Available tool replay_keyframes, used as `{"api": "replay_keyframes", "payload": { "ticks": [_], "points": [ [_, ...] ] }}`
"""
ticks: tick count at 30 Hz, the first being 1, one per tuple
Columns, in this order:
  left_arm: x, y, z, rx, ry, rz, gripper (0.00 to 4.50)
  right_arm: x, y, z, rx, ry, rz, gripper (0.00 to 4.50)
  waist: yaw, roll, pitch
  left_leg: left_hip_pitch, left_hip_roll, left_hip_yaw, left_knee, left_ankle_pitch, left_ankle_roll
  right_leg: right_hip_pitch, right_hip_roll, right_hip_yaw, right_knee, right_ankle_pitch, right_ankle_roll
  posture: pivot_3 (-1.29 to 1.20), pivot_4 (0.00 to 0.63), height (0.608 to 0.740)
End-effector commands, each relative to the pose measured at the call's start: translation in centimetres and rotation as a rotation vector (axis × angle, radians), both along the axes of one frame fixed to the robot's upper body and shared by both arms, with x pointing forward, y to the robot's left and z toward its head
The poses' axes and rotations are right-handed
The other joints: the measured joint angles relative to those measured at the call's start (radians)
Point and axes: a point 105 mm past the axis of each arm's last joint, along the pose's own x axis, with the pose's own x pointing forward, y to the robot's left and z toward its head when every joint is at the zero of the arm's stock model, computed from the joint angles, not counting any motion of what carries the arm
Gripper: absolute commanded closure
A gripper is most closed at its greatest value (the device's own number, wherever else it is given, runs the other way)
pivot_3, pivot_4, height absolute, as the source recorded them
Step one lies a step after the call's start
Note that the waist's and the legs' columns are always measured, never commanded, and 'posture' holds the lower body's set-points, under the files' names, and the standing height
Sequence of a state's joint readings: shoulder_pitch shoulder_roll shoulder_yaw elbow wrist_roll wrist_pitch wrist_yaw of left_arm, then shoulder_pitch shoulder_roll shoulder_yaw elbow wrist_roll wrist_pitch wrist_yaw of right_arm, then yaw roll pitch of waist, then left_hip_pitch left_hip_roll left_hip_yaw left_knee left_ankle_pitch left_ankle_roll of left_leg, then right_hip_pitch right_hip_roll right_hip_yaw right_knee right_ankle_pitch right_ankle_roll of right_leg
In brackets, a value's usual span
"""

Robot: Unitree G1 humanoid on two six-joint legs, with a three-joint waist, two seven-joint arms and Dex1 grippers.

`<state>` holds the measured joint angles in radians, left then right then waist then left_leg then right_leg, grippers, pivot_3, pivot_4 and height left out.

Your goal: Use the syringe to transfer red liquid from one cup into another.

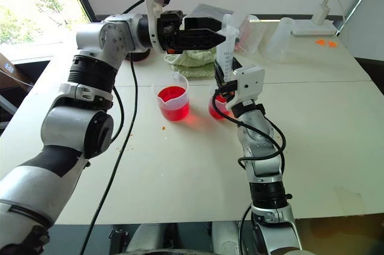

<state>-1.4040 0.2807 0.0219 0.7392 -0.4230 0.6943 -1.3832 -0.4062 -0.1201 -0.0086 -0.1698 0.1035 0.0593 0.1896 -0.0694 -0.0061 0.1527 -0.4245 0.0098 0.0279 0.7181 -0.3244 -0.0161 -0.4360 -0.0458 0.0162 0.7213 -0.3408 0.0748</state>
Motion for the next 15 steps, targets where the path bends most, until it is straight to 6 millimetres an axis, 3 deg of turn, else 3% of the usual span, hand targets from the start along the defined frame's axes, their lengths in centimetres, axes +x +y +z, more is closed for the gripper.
{"api": "replay_keyframes", "payload": {
  "ticks": [1,10,15],
  "points": [
    [0.3,1.8,0.8,0.006,-0.047,0.062,0.04,-1.3,-0.1,2.5,0.018,-0.099,0.016,3.09,0.0,0.0,0.0,0.0,0.0,0.0,0.0,0.0,0.0,0.0,0.0,0.0,0.0,0.0,0.0,0.0,0.15,0.711],
    [0.9,6.4,1.8,-0.022,-0.077,0.223,0.04,-1.6,-0.6,2.8,0.019,-0.087,0.019,3.09,0.0,0.0,0.0,0.0,0.0,0.0,0.0,0.0,0.0,0.0,0.0,0.0,0.0,0.0,0.0,0.0,0.15,0.711],
    [0.4,8.1,0.4,-0.001,-0.07,0.275,0.04,-1.7,-0.8,3.1,0.023,-0.081,0.021,3.09,0.0,0.0,0.0,0.0,0.0,0.0,0.0,0.0,0.0,0.0,0.0,0.0,0.0,0.0,0.0,0.0,0.15,0.711]
  ]
}}
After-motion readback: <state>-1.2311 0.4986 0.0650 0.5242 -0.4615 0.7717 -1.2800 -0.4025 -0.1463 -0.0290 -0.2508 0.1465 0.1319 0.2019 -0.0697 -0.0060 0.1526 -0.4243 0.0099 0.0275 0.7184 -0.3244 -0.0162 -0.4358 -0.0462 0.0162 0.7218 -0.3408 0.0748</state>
